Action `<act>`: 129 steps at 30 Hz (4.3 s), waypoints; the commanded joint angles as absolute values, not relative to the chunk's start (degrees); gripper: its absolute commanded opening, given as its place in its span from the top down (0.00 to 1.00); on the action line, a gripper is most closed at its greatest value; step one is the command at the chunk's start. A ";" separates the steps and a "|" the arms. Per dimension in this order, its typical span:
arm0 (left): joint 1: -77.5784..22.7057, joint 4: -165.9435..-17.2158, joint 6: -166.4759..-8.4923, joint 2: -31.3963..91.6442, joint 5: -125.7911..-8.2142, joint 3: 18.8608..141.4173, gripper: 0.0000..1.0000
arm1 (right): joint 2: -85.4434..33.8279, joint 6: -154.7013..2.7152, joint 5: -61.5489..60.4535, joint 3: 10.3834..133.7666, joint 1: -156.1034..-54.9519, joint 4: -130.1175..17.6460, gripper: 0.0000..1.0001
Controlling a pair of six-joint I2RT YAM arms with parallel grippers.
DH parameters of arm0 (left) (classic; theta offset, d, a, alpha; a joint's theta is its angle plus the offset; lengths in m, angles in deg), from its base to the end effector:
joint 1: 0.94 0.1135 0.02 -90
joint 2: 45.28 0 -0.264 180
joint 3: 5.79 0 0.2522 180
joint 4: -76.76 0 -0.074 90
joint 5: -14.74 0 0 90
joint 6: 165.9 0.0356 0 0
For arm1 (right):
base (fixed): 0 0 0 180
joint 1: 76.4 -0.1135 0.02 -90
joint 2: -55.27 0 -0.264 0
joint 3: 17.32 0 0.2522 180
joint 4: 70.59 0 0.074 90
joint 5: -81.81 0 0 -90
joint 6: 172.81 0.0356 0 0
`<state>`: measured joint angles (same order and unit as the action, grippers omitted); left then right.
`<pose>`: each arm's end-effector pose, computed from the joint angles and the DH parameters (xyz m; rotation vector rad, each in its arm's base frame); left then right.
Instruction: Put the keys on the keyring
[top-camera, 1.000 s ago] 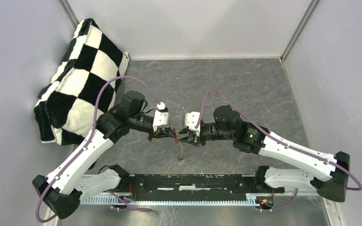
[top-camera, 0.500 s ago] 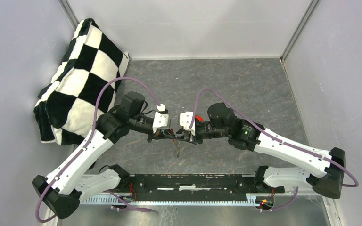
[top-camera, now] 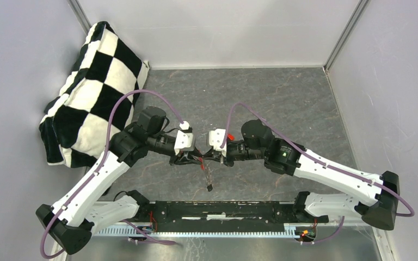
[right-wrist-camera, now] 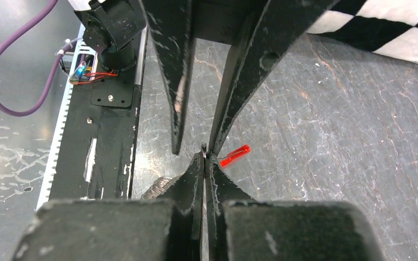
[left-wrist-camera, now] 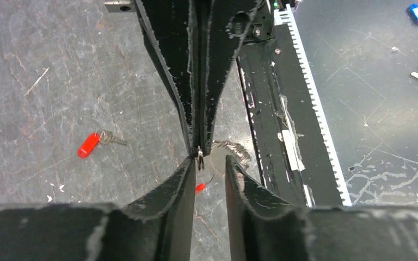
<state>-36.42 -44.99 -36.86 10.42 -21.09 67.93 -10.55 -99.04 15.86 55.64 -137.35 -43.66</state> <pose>0.1326 -0.1300 0.3484 1.6324 1.3407 -1.0210 0.1147 0.2364 0.3496 -1.4621 1.3584 0.9166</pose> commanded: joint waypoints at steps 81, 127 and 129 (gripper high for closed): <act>-36.71 -60.76 -44.72 4.21 -17.12 60.62 0.98 | -8.16 -92.74 33.16 54.42 -128.46 -48.39 0.56; -36.67 -60.74 -46.07 4.88 -19.21 60.88 0.98 | -11.79 -91.23 32.18 55.59 -128.68 -48.03 0.81; -36.71 -60.80 -46.02 4.90 -18.95 60.86 0.98 | -11.08 -91.04 31.16 54.73 -128.72 -50.04 0.94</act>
<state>-36.42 -59.52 -47.44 5.09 -19.91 58.08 -12.06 -90.53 33.15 53.43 -128.63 -46.96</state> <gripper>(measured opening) 0.031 0.149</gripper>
